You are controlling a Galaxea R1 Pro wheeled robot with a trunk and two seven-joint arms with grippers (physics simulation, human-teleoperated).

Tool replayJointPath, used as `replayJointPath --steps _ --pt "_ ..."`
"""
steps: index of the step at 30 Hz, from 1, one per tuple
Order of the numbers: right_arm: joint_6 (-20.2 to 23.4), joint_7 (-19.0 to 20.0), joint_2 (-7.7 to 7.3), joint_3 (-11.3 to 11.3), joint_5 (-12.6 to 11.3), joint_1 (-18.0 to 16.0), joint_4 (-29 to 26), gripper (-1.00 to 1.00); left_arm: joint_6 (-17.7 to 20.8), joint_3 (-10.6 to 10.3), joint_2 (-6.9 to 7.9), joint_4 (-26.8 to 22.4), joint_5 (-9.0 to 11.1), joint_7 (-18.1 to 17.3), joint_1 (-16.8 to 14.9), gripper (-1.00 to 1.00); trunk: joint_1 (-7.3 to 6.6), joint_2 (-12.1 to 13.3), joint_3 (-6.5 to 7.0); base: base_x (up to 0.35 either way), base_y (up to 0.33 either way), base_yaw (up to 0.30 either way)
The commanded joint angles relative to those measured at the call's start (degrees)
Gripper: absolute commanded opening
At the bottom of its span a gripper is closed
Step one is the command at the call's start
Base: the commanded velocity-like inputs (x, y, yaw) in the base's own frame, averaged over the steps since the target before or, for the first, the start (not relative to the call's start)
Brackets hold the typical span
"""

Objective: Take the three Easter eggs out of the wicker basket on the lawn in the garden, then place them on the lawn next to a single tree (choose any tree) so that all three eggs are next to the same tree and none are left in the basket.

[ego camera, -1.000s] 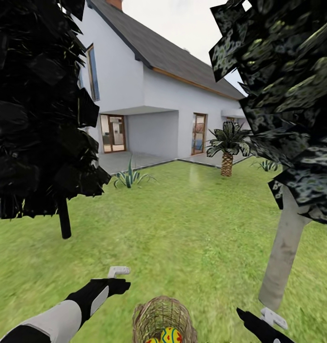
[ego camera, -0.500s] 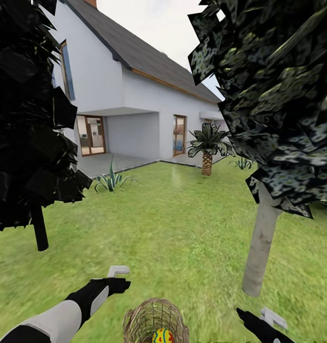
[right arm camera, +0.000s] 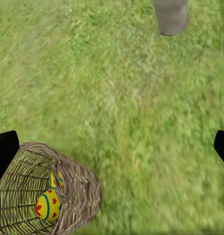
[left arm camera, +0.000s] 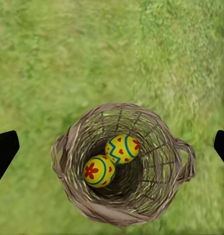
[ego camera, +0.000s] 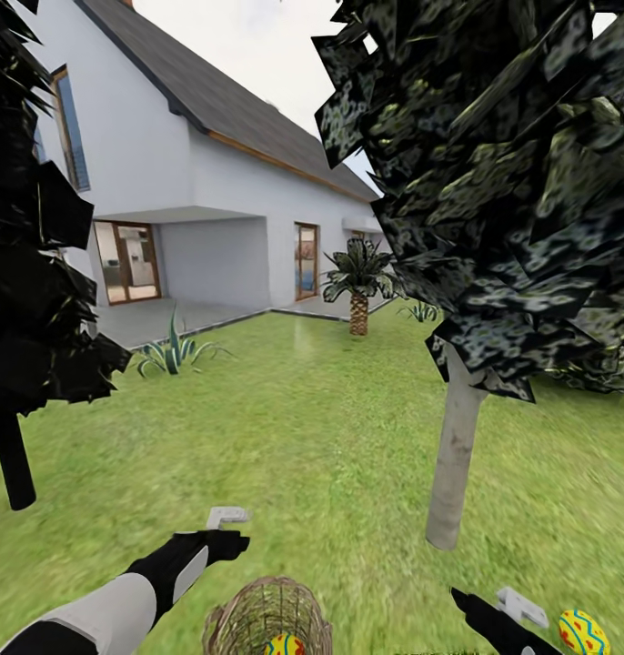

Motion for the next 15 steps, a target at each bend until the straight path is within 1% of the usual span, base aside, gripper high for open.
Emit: replayJointPath --steps 1,15 --pt "0.4 0.3 0.03 -0.2 -0.4 0.0 0.0 1.0 0.3 -0.3 0.06 -0.1 0.6 0.0 0.0 1.0 0.02 0.0 0.02 0.0 0.0 -0.274" --pt "0.4 0.3 0.03 -0.1 -0.4 0.0 0.0 1.0 0.3 -0.3 0.0 0.0 0.6 -0.1 0.0 1.0 0.02 0.0 0.69 0.0 0.0 -0.266"
